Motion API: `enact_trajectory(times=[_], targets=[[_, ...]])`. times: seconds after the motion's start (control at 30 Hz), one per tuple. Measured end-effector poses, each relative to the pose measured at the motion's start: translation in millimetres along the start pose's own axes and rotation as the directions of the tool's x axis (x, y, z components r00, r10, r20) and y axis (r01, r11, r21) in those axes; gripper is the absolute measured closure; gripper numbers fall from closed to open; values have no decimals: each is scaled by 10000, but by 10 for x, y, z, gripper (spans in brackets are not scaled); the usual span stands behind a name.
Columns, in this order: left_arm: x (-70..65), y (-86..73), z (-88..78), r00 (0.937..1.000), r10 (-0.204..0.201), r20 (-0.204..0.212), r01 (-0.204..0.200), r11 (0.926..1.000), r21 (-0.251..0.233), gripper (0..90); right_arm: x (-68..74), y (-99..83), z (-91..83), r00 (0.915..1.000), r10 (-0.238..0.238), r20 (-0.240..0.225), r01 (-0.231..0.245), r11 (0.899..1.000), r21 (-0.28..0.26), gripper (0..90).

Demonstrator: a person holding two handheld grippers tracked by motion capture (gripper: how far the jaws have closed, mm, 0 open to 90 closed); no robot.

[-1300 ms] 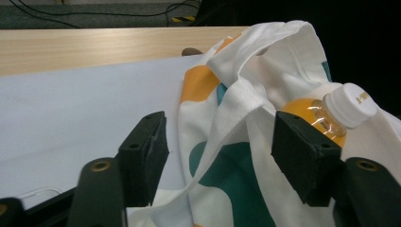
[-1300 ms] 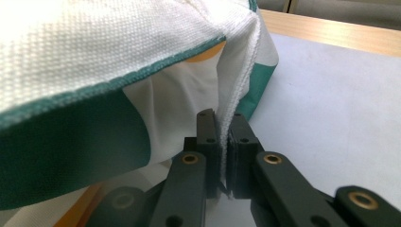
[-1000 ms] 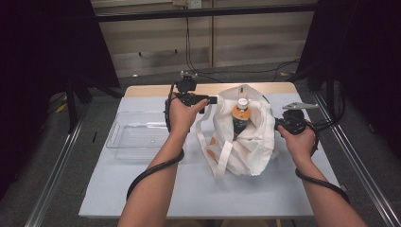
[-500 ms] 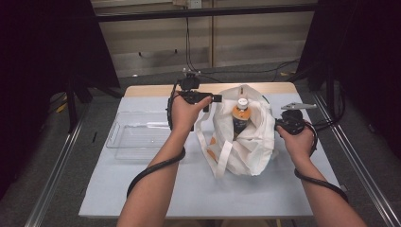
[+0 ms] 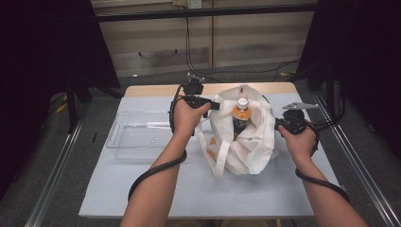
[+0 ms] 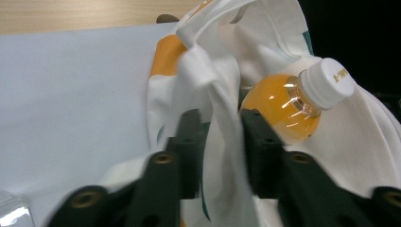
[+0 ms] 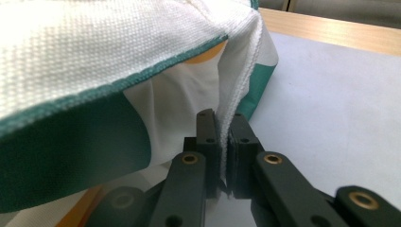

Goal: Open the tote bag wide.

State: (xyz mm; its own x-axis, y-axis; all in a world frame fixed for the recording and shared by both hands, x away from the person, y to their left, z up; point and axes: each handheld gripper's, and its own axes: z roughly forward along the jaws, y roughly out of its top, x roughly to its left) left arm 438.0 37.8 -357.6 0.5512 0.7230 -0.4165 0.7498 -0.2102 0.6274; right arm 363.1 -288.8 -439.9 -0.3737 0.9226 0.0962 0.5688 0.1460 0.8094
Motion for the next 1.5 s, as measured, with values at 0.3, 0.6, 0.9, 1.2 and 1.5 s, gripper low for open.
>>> enact_trajectory(times=[0.3,0.6,0.9,1.2,1.5], targets=[[69,-46,23,9995,99,-311,-95,9999,126,865,-59,-40,-24,9998,106,180,-107,9999,55,865],[223,-144,63,9968,-113,-794,129,9997,197,875,-125,-89,-46,9995,122,278,-126,9998,157,868],[252,-178,104,9955,-58,-948,86,9995,293,874,-223,-148,-70,9986,178,490,-196,9992,356,868],[215,-175,88,9962,-24,-870,38,9999,165,874,-247,-95,-124,9983,47,586,-70,9992,384,859],[169,-147,49,9972,19,-742,-9,9999,132,868,-217,64,-196,9990,5,455,-13,9998,173,763]])
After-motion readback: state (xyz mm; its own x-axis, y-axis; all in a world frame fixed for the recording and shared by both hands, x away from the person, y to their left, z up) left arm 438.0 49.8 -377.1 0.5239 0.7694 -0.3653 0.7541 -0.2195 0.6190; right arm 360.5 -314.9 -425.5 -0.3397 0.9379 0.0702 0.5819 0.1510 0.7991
